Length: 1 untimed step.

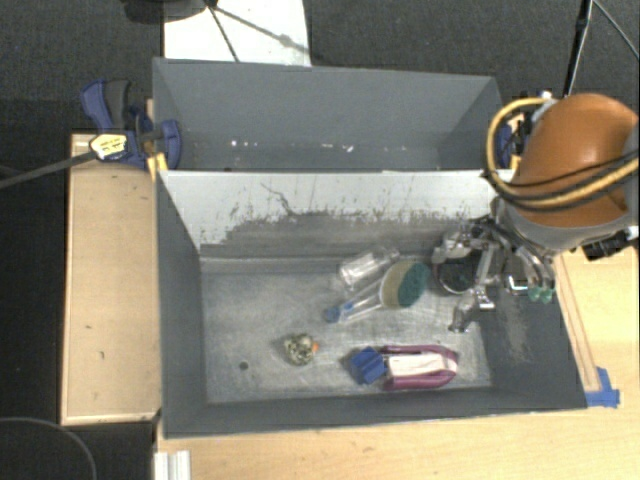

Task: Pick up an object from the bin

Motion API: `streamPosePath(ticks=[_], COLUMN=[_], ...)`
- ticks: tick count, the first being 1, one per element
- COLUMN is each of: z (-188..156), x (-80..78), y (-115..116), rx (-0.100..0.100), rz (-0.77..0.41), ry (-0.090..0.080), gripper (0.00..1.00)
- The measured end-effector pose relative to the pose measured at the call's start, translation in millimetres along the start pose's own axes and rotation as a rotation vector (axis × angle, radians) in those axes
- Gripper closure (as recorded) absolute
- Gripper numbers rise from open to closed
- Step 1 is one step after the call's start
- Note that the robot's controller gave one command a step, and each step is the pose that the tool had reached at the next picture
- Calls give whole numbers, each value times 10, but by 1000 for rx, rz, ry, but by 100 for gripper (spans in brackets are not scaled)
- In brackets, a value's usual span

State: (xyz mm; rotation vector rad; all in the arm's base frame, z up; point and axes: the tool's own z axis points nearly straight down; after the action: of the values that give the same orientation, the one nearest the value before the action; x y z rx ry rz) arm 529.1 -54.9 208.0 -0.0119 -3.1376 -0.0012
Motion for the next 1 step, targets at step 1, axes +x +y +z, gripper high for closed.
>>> streamPosePath(ticks=[1], z=[1311], x=[-459], y=[287], rx=[-1], rz=[-22], ry=[-3], gripper=[0])
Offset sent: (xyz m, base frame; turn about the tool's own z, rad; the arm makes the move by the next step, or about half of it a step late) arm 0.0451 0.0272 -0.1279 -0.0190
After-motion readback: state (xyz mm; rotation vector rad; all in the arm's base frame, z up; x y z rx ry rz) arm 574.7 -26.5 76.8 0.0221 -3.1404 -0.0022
